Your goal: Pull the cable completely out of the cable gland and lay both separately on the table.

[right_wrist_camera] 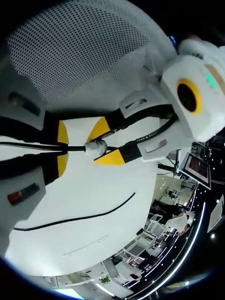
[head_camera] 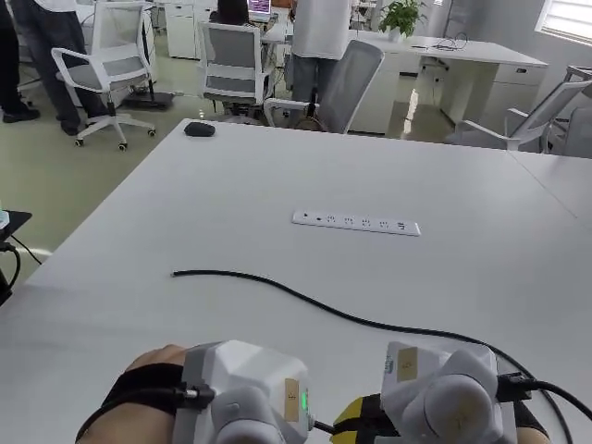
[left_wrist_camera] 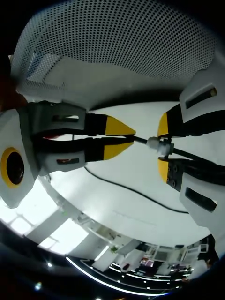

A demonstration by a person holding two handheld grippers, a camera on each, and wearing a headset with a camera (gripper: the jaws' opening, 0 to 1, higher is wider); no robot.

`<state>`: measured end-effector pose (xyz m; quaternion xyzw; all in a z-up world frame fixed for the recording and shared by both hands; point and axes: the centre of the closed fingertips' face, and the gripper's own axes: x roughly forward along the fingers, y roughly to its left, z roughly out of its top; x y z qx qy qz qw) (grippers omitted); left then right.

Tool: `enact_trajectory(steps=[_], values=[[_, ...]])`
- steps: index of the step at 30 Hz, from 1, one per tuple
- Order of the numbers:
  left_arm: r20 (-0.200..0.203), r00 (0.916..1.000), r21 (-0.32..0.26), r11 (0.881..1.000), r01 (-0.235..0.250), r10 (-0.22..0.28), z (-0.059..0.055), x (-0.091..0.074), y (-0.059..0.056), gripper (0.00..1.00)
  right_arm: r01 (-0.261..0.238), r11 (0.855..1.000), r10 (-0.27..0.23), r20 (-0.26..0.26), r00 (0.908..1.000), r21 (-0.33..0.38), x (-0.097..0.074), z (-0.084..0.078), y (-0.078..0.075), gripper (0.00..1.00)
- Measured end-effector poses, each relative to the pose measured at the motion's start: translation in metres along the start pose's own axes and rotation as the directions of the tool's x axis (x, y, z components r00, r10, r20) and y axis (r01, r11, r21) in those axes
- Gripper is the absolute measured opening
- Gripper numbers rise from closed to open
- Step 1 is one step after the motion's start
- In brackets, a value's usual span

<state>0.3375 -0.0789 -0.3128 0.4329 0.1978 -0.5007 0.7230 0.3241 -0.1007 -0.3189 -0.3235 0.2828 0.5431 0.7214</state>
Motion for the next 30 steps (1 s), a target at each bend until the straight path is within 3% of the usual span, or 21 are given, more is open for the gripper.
enact_trajectory(steps=[3, 9, 15, 21, 24, 27, 29, 30], values=[[0.002, 1.0, -0.004, 1.0, 0.001, -0.001, -0.001, 0.0, 0.0, 0.18, 0.001, 1.0, -0.001, -0.014, 0.9999, 0.008, 0.001, -0.003, -0.001, 0.03], [-0.024, 0.9996, -0.002, 1.0, -0.013, 0.013, -0.007, -0.001, 0.003, 0.18, 0.037, 0.999, -0.035, -0.139, 0.9896, 0.012, 0.001, -0.03, -0.009, 0.03], [-0.02, 0.9997, -0.01, 1.0, -0.015, 0.015, -0.006, -0.001, 0.004, 0.18, 0.067, 0.997, -0.053, -0.263, 0.9634, 0.045, -0.001, -0.057, -0.014, 0.03], [-0.024, 0.9995, -0.015, 1.0, -0.02, 0.019, -0.008, -0.001, 0.006, 0.18, 0.094, 0.994, -0.063, -0.38, 0.923, 0.063, -0.007, -0.085, -0.018, 0.03], [-0.023, 0.9995, -0.015, 1.0, -0.02, 0.02, -0.006, -0.002, 0.006, 0.18, 0.103, 0.993, -0.072, -0.408, 0.9103, 0.054, -0.008, -0.09, -0.02, 0.03], [-0.024, 0.9996, -0.014, 1.0, -0.018, 0.018, -0.006, -0.002, 0.005, 0.18, 0.096, 0.993, -0.061, -0.412, 0.9092, 0.065, -0.01, -0.092, -0.018, 0.04], [-0.027, 0.9995, -0.014, 1.0, -0.018, 0.018, -0.006, -0.002, 0.005, 0.18, 0.084, 0.994, -0.051, -0.408, 0.9115, 0.065, -0.008, -0.09, -0.015, 0.11], [-0.026, 0.9995, -0.016, 1.0, -0.016, 0.015, -0.006, -0.002, 0.005, 0.18, 0.042, 0.998, -0.019, -0.377, 0.9258, 0.05, -0.003, -0.084, -0.009, 0.13]])
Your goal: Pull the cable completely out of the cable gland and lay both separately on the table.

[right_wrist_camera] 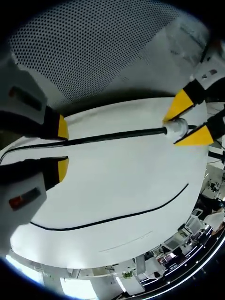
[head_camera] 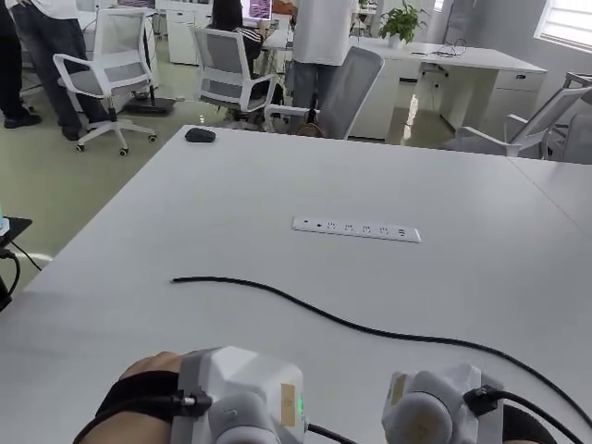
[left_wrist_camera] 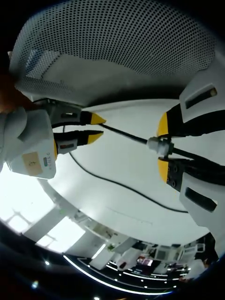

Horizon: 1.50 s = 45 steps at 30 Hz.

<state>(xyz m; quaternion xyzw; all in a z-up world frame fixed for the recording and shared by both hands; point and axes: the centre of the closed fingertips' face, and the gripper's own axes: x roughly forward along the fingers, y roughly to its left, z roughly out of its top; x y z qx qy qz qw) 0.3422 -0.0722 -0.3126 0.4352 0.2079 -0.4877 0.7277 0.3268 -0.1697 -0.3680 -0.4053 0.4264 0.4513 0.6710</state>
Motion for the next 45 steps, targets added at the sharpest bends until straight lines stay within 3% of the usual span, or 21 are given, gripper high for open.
enact_trajectory(steps=[2, 3, 5, 7, 10, 14, 17, 19, 21, 24, 28, 32, 34, 38, 40, 42, 45], values=[[0.002, 1.0, 0.003, 1.0, 0.002, -0.002, 0.001, 0.0, 0.0, 0.18, -0.028, 0.999, 0.028, 0.029, 0.9992, 0.017, -0.001, 0.007, 0.007, 0.12], [0.002, 1.0, 0.002, 1.0, 0.003, -0.003, 0.001, 0.0, -0.001, 0.18, -0.042, 0.999, 0.041, 0.077, 0.9962, 0.016, -0.001, 0.017, 0.009, 0.14], [0.005, 1.0, 0.003, 1.0, 0.004, -0.004, 0.002, 0.0, -0.001, 0.18, -0.047, 0.999, 0.044, 0.126, 0.991, 0.023, -0.004, 0.027, 0.009, 0.17], [0.008, 1.0, 0.002, 1.0, 0.0, 0.0, 0.003, 0.0, 0.0, 0.18, -0.057, 0.998, 0.054, 0.185, 0.9813, 0.01, -0.008, 0.039, 0.01, 0.18], [0.019, 0.9998, -0.005, 1.0, -0.003, 0.003, 0.006, -0.002, 0.001, 0.18, -0.03, 0.999, 0.035, 0.28, 0.9593, -0.024, -0.017, 0.059, 0.009, 0.19], [0.04, 0.9992, -0.001, 1.0, -0.01, 0.01, 0.01, -0.003, 0.003, 0.18, -0.006, 0.999, 0.017, 0.366, 0.9304, -0.031, -0.029, 0.075, 0.006, 0.18], [0.058, 0.9983, 0.008, 1.0, -0.01, 0.009, 0.013, -0.003, 0.002, 0.18, -0.017, 1.0, 0.025, 0.395, 0.9185, -0.024, -0.032, 0.08, 0.007, 0.15], [0.063, 0.998, 0.011, 1.0, -0.01, 0.009, 0.014, -0.003, 0.002, 0.18, -0.005, 0.999, 0.019, 0.388, 0.9217, -0.036, -0.032, 0.079, 0.007, 0.04], [0.063, 0.9979, 0.001, 1.0, -0.014, 0.014, 0.013, -0.003, 0.003, 0.18, 0.001, 0.999, 0.013, 0.39, 0.9207, -0.034, -0.032, 0.079, 0.006, 0.03], [0.056, 0.9982, -0.001, 1.0, -0.022, 0.022, 0.01, -0.003, 0.006, 0.18, 0.014, 0.999, 0.0, 0.372, 0.9284, -0.033, -0.03, 0.076, 0.003, 0.03], [0.049, 0.9983, -0.008, 1.0, -0.03, 0.031, 0.007, -0.003, 0.008, 0.18, 0.026, 1.0, -0.019, 0.315, 0.949, -0.016, -0.023, 0.064, -0.002, 0.03], [0.044, 0.9982, -0.013, 0.999, -0.041, 0.042, 0.007, -0.004, 0.01, 0.18, 0.049, 0.999, -0.046, 0.196, 0.9795, -0.009, -0.015, 0.04, -0.008, 0.03], [0.043, 0.998, -0.016, 0.999, -0.044, 0.045, 0.007, -0.004, 0.011, 0.18, 0.046, 0.999, -0.046, 0.154, 0.987, 0.002, -0.011, 0.031, -0.008, 0.03], [0.045, 0.9978, -0.018, 0.999, -0.048, 0.048, 0.008, -0.005, 0.012, 0.18, 0.049, 0.998, -0.052, 0.098, 0.9938, 0.04, -0.008, 0.018, -0.012, 0.03], [0.045, 0.9977, -0.019, 0.999, -0.05, 0.051, 0.008, -0.005, 0.012, 0.18, 0.067, 0.997, -0.069, 0.046, 0.9965, 0.042, -0.007, 0.007, -0.016, 0.03], [0.046, 0.9976, -0.02, 0.998, -0.052, 0.052, 0.008, -0.005, 0.013, 0.18, 0.08, 0.996, -0.08, -0.005, 0.9968, 0.046, -0.005, -0.004, -0.018, 0.03], [0.044, 0.9975, -0.022, 0.998, -0.054, 0.055, 0.007, -0.004, 0.013, 0.18, 0.076, 0.995, -0.074, -0.04, 0.9965, 0.058, -0.003, -0.012, -0.018, 0.03]])
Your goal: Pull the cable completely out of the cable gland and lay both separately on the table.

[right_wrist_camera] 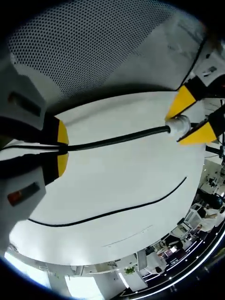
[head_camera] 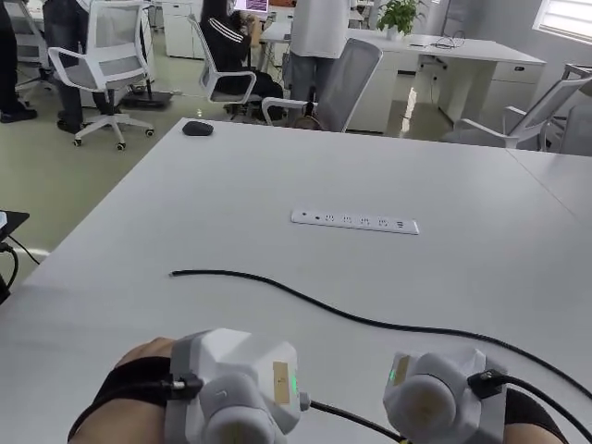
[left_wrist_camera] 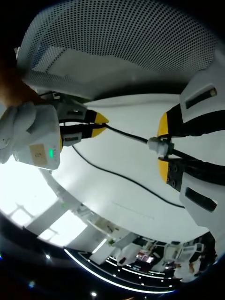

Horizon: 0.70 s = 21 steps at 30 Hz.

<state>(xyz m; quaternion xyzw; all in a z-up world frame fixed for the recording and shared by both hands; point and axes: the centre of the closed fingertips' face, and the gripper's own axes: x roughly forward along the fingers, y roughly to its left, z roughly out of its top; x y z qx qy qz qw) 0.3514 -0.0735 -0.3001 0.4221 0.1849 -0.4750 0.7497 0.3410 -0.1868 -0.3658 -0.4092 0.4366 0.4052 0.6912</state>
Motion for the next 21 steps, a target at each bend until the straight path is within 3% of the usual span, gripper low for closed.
enact_trajectory(steps=[4, 8, 10, 11, 15, 18, 21], values=[[0.001, 1.0, 0.002, 1.0, -0.001, 0.001, 0.0, 0.0, 0.0, 0.18, -0.011, 1.0, 0.011, 0.011, 0.9999, -0.009, -0.001, 0.003, 0.003, 0.11], [-0.002, 1.0, 0.009, 1.0, 0.008, -0.008, 0.0, 0.001, -0.003, 0.18, -0.031, 0.997, 0.037, 0.079, 0.9961, -0.076, -0.003, 0.021, 0.013, 0.17], [0.006, 0.9999, -0.001, 1.0, 0.016, -0.016, 0.001, 0.001, -0.005, 0.18, -0.057, 0.994, 0.068, 0.125, 0.9898, -0.09, -0.004, 0.031, 0.019, 0.2], [0.022, 0.9996, -0.013, 1.0, 0.018, -0.018, 0.005, 0.0, -0.005, 0.18, -0.071, 0.994, 0.085, 0.179, 0.9802, -0.085, -0.007, 0.041, 0.022, 0.2], [0.029, 0.999, 0.012, 0.999, 0.033, -0.033, 0.008, 0.001, -0.009, 0.18, -0.053, 0.991, 0.085, 0.272, 0.9586, -0.12, -0.016, 0.062, 0.024, 0.22], [0.042, 0.9982, 0.02, 0.999, 0.042, -0.043, 0.011, 0.001, -0.012, 0.18, -0.066, 0.989, 0.109, 0.356, 0.9282, -0.129, -0.025, 0.078, 0.03, 0.24], [0.047, 0.9975, 0.026, 0.998, 0.052, -0.053, 0.012, 0.002, -0.014, 0.18, -0.064, 0.987, 0.116, 0.378, 0.9186, -0.149, -0.029, 0.083, 0.032, 0.21]])
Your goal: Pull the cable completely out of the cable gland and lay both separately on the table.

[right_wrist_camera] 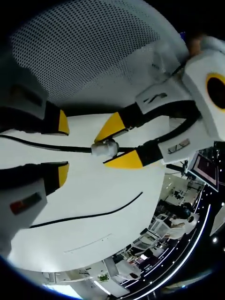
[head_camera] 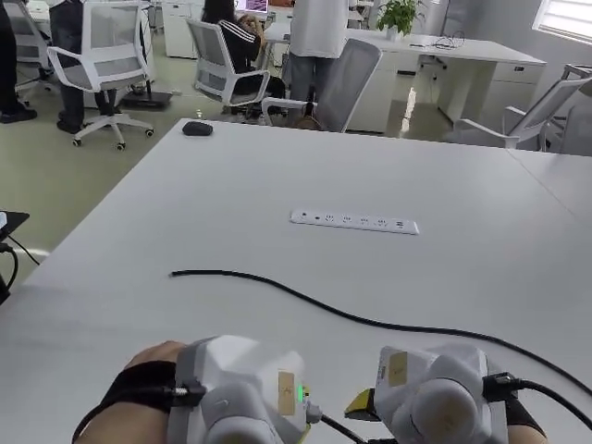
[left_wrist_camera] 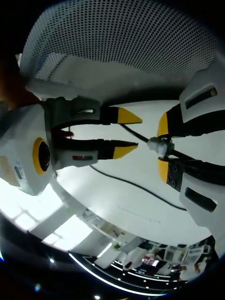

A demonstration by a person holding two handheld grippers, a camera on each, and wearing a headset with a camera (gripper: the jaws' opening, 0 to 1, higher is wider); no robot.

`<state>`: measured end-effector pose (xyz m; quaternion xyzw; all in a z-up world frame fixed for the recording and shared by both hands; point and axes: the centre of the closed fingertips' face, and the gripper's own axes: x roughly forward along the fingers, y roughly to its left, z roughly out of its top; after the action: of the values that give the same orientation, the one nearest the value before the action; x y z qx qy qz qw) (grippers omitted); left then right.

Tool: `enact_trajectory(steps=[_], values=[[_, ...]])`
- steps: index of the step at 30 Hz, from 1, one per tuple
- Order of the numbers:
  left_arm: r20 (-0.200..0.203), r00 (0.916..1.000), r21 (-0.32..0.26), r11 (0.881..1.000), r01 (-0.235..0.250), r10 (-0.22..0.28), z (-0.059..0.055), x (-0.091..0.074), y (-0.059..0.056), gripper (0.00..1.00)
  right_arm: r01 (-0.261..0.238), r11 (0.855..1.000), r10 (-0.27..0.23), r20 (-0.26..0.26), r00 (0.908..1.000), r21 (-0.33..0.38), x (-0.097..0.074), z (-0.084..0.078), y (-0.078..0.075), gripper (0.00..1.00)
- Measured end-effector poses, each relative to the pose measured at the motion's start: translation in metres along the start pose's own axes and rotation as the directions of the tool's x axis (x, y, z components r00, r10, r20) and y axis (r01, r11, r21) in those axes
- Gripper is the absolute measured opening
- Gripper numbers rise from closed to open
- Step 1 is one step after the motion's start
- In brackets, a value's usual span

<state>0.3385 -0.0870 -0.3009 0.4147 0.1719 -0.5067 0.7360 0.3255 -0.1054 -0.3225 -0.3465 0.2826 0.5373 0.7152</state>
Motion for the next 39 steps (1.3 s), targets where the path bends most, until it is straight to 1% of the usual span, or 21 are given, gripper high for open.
enact_trajectory(steps=[1, 3, 5, 6, 9, 16, 19, 21, 23, 25, 26, 28, 29, 31, 33, 34, 35, 36, 37, 39], values=[[0.0, 1.0, 0.001, 1.0, 0.003, -0.003, 0.0, 0.0, -0.001, 0.18, 0.0, 1.0, 0.0, 0.007, 1.0, -0.003, 0.0, 0.002, 0.0, 0.2], [0.002, 1.0, 0.005, 1.0, 0.009, -0.009, 0.0, 0.0, -0.002, 0.18, -0.008, 1.0, 0.008, 0.026, 0.9996, -0.004, -0.001, 0.006, 0.001, 0.14], [0.003, 0.9999, 0.01, 1.0, 0.01, -0.01, 0.0, 0.001, -0.002, 0.18, -0.018, 1.0, 0.018, 0.038, 0.9991, -0.007, -0.002, 0.008, 0.003, 0.03], [0.002, 0.9999, 0.013, 1.0, 0.011, -0.011, 0.001, 0.0, -0.003, 0.18, -0.001, 1.0, 0.001, 0.03, 0.9996, -0.009, -0.002, 0.007, 0.001, 0.04], [0.008, 0.9999, 0.005, 1.0, 0.008, -0.008, 0.003, 0.0, -0.003, 0.18, -0.002, 1.0, 0.002, 0.027, 0.9996, -0.002, -0.001, 0.006, 0.001, 0.03], [-0.004, 1.0, 0.005, 1.0, 0.0, 0.0, -0.002, 0.0, -0.001, 0.18, 0.01, 1.0, -0.01, -0.038, 0.9992, 0.002, 0.001, -0.008, -0.003, 0.03], [-0.01, 0.9999, 0.004, 1.0, -0.004, 0.004, -0.003, 0.0, 0.0, 0.18, 0.015, 1.0, -0.014, -0.084, 0.9964, 0.009, 0.002, -0.018, -0.005, 0.03], [-0.013, 0.9999, 0.0, 1.0, -0.008, 0.008, -0.004, 0.0, 0.001, 0.18, 0.02, 1.0, -0.019, -0.106, 0.9941, 0.006, 0.003, -0.023, -0.006, 0.03], [-0.015, 0.9998, -0.001, 1.0, -0.013, 0.013, -0.004, -0.001, 0.003, 0.18, 0.027, 0.999, -0.024, -0.138, 0.9902, 0.019, 0.003, -0.029, -0.007, 0.03], [-0.018, 0.9996, -0.004, 1.0, -0.02, 0.02, -0.005, -0.002, 0.004, 0.18, 0.04, 0.999, -0.034, -0.175, 0.9839, 0.033, 0.002, -0.038, -0.01, 0.03], [-0.019, 0.9995, -0.007, 1.0, -0.024, 0.024, -0.005, -0.002, 0.006, 0.18, 0.045, 0.998, -0.035, -0.207, 0.9778, 0.044, 0.002, -0.045, -0.011, 0.03], [-0.021, 0.9992, -0.015, 0.999, -0.034, 0.033, -0.005, -0.003, 0.008, 0.18, 0.051, 0.996, -0.032, -0.24, 0.9703, 0.07, 0.001, -0.054, -0.012, 0.03], [-0.023, 0.999, -0.018, 0.999, -0.038, 0.038, -0.006, -0.004, 0.009, 0.18, 0.05, 0.996, -0.029, -0.247, 0.9685, 0.079, 0.001, -0.057, -0.013, 0.03], [-0.025, 0.9987, -0.02, 0.999, -0.045, 0.045, -0.006, -0.004, 0.011, 0.18, 0.054, 0.993, -0.024, -0.271, 0.9622, 0.106, 0.0, -0.064, -0.013, 0.03], [-0.025, 0.9987, -0.023, 0.999, -0.046, 0.045, -0.006, -0.005, 0.011, 0.18, 0.057, 0.992, -0.021, -0.292, 0.9561, 0.113, -0.001, -0.069, -0.013, 0.03], [-0.021, 0.9988, -0.026, 0.999, -0.045, 0.045, -0.005, -0.005, 0.011, 0.18, 0.065, 0.991, -0.026, -0.307, 0.9512, 0.117, -0.001, -0.072, -0.014, 0.04], [-0.021, 0.9988, -0.025, 0.999, -0.045, 0.044, -0.005, -0.005, 0.011, 0.18, 0.079, 0.991, -0.037, -0.341, 0.9394, 0.109, -0.003, -0.079, -0.016, 0.04], [-0.021, 0.9988, -0.023, 0.999, -0.044, 0.044, -0.005, -0.005, 0.011, 0.18, 0.086, 0.994, -0.052, -0.381, 0.923, 0.073, -0.006, -0.086, -0.018, 0.04], [-0.023, 0.9989, -0.023, 0.999, -0.043, 0.042, -0.005, -0.005, 0.011, 0.18, 0.087, 0.994, -0.053, -0.394, 0.9177, 0.071, -0.006, -0.089, -0.018, 0.04], [-0.027, 0.9989, -0.021, 0.999, -0.039, 0.038, -0.006, -0.004, 0.01, 0.18, 0.08, 0.993, -0.039, -0.386, 0.9216, 0.09, -0.005, -0.088, -0.015, 0.04]])
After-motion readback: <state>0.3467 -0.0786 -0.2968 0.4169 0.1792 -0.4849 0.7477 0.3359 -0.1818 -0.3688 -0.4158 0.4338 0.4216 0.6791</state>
